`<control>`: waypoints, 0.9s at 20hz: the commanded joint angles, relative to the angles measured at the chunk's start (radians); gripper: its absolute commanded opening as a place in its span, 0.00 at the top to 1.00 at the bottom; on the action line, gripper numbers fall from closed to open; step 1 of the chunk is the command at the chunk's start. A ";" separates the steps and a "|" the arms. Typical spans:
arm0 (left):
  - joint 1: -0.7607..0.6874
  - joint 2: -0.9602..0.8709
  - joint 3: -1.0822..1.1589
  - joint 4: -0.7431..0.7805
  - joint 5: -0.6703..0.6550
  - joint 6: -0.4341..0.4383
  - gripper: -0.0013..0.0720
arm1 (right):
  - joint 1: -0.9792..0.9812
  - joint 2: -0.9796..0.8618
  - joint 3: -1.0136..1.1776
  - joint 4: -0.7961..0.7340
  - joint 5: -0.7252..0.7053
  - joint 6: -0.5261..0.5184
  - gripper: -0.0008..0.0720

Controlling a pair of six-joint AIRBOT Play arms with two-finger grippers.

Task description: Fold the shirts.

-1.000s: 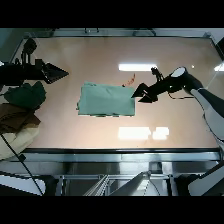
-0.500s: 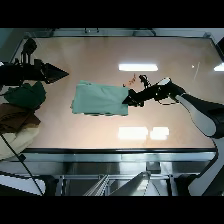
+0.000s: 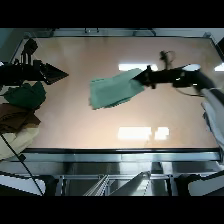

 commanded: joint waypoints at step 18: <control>-0.011 0.000 -0.002 0.013 -0.040 0.009 0.96 | -0.946 0.531 -0.420 -1.387 0.243 0.681 0.96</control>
